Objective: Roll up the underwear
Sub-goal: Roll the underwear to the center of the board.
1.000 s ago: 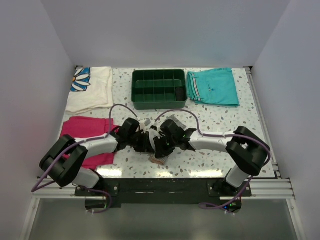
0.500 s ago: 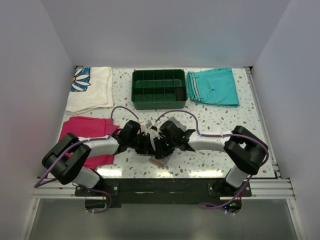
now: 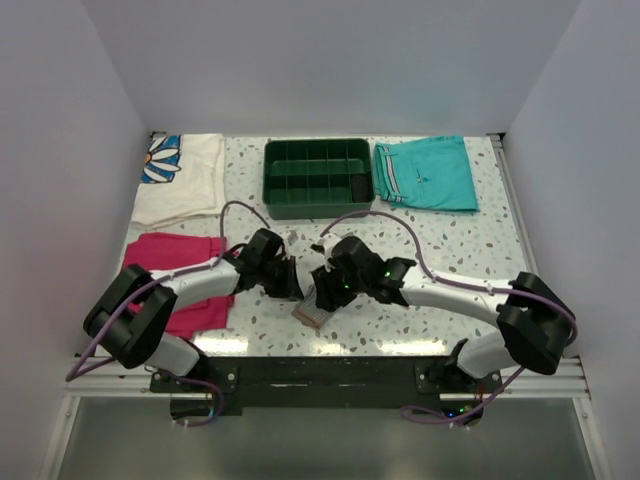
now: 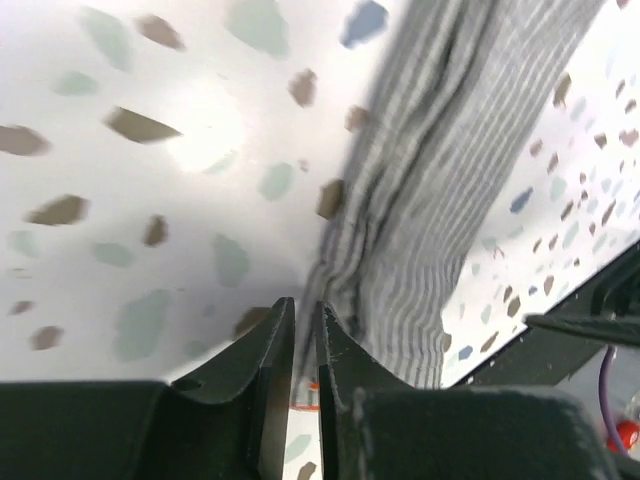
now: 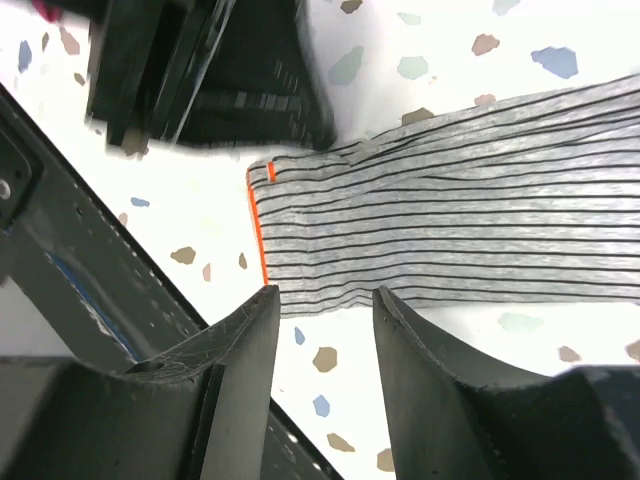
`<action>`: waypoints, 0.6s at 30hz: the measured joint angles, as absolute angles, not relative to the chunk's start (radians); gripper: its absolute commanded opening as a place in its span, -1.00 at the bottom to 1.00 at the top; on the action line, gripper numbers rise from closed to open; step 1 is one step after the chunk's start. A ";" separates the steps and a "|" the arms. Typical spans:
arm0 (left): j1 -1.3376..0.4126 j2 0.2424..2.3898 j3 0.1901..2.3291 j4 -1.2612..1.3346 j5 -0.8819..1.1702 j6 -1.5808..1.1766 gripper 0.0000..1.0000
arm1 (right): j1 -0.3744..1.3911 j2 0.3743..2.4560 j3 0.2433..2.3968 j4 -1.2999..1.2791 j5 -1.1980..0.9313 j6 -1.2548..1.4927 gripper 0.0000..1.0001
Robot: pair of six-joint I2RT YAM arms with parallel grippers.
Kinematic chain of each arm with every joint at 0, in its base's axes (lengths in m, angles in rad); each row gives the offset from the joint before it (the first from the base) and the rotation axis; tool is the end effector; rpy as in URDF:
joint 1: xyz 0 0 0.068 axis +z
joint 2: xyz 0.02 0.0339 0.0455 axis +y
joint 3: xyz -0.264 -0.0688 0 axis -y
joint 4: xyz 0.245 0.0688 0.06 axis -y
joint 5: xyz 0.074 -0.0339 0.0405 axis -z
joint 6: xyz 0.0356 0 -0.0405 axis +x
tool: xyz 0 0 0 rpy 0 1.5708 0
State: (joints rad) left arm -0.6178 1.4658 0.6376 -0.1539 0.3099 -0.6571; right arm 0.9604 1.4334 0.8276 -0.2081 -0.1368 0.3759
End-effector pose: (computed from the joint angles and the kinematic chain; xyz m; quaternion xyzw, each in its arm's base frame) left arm 0.2074 -0.1607 0.1464 0.0262 0.9462 -0.2893 0.1424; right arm 0.1648 0.2441 0.2054 -0.2913 0.8805 0.2782 0.2500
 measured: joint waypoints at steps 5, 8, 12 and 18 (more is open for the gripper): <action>-0.553 1.466 0.668 -0.197 0.290 -0.643 -0.59 | 1.014 1.422 0.843 -0.273 -0.098 0.313 -0.05; -0.535 1.466 0.685 -0.216 0.285 -0.637 -0.58 | 1.070 1.449 0.851 -0.309 -0.063 0.286 -0.04; -0.520 1.466 0.694 -0.229 0.275 -0.632 -0.58 | 1.129 1.511 0.879 -0.334 -0.013 0.263 -0.02; -0.467 1.466 0.698 -0.258 0.268 -0.614 -0.57 | 1.195 1.565 0.958 -0.351 0.056 0.231 -0.01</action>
